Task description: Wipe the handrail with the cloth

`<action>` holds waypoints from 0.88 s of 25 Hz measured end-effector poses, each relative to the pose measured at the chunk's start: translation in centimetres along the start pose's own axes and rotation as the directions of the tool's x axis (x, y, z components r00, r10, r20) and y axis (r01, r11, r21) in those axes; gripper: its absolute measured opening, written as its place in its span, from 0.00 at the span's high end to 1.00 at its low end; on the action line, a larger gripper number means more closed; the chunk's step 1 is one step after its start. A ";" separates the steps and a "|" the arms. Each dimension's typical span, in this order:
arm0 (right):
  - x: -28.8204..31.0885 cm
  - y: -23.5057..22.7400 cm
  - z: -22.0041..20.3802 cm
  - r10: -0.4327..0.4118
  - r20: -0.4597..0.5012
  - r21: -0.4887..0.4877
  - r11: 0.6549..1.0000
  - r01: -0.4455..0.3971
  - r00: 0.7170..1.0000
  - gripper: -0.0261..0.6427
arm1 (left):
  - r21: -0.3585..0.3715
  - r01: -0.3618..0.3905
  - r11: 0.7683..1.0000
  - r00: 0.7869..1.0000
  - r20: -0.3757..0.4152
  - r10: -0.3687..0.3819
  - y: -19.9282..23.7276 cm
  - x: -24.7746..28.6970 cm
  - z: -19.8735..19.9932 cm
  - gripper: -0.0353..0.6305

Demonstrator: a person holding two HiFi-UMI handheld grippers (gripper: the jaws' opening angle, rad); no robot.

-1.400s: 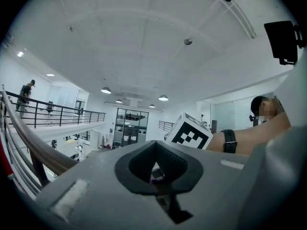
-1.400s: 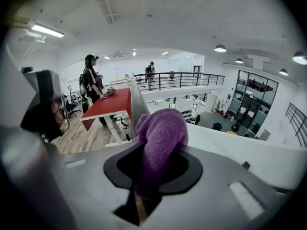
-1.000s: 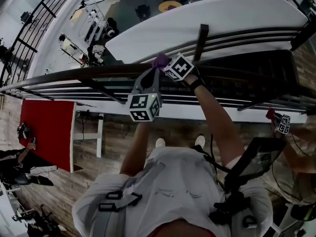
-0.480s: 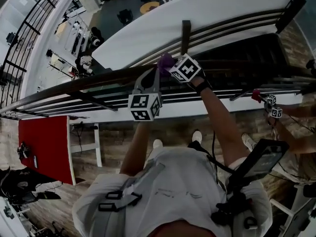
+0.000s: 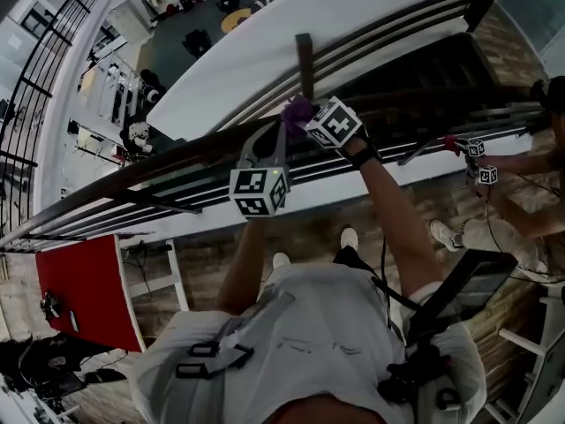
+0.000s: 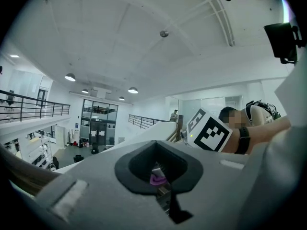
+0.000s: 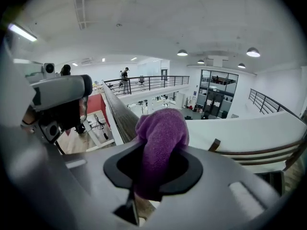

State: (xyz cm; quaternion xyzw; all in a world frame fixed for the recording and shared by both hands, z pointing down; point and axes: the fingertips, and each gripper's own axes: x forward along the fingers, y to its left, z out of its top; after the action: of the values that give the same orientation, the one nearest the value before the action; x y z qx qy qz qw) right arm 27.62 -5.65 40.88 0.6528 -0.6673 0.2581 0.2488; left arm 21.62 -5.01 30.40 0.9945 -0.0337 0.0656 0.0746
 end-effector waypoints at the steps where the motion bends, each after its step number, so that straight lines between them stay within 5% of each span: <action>1: -0.4 -0.5 -0.3 -0.008 0.003 0.006 1.000 0.008 1.000 0.83 | 0.003 0.011 1.000 1.000 -0.002 -0.011 -0.5 0.5 0.0 0.94; 22: -13.1 -13.0 -10.4 -0.185 0.015 0.138 0.974 0.181 0.983 0.83 | 0.026 0.242 0.970 0.969 -0.064 -0.240 -15.5 10.9 -1.4 0.94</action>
State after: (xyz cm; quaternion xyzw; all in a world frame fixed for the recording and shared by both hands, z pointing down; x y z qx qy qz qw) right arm 40.85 10.84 40.09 0.7305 -0.5885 0.2699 0.2174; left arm 33.43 9.84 30.98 0.9899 0.0910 0.0865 0.0665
